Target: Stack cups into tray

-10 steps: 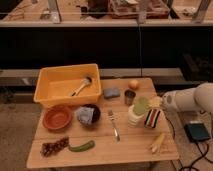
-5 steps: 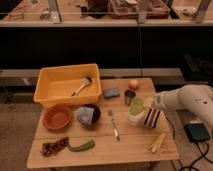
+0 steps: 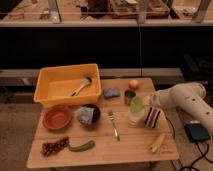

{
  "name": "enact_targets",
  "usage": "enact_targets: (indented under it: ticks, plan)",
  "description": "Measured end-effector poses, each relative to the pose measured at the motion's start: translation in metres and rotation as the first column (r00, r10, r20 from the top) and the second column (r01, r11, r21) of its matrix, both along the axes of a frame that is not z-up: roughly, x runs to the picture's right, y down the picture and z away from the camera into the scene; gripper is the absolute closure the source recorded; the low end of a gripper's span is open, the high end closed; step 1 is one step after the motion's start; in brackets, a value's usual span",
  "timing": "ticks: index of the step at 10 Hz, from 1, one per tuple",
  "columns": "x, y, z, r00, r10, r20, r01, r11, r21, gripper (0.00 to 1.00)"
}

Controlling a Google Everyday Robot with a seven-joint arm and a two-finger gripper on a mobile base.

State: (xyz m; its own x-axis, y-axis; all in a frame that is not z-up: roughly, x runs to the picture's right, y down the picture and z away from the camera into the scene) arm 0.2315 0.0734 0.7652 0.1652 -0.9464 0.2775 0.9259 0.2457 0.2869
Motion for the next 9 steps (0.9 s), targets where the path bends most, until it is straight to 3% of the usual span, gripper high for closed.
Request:
enact_targets:
  ticks: [3,5,9]
  plan:
    - [0.010,0.002,0.006,1.000,0.013,-0.010,-0.013,0.9997,-0.018,0.81]
    - [0.013,0.001,0.003,0.999,0.027,0.019,-0.027,0.9992,-0.029,0.72]
    - [0.019,-0.004,-0.008,0.997,0.035,0.069,-0.034,0.9992,-0.019,0.29]
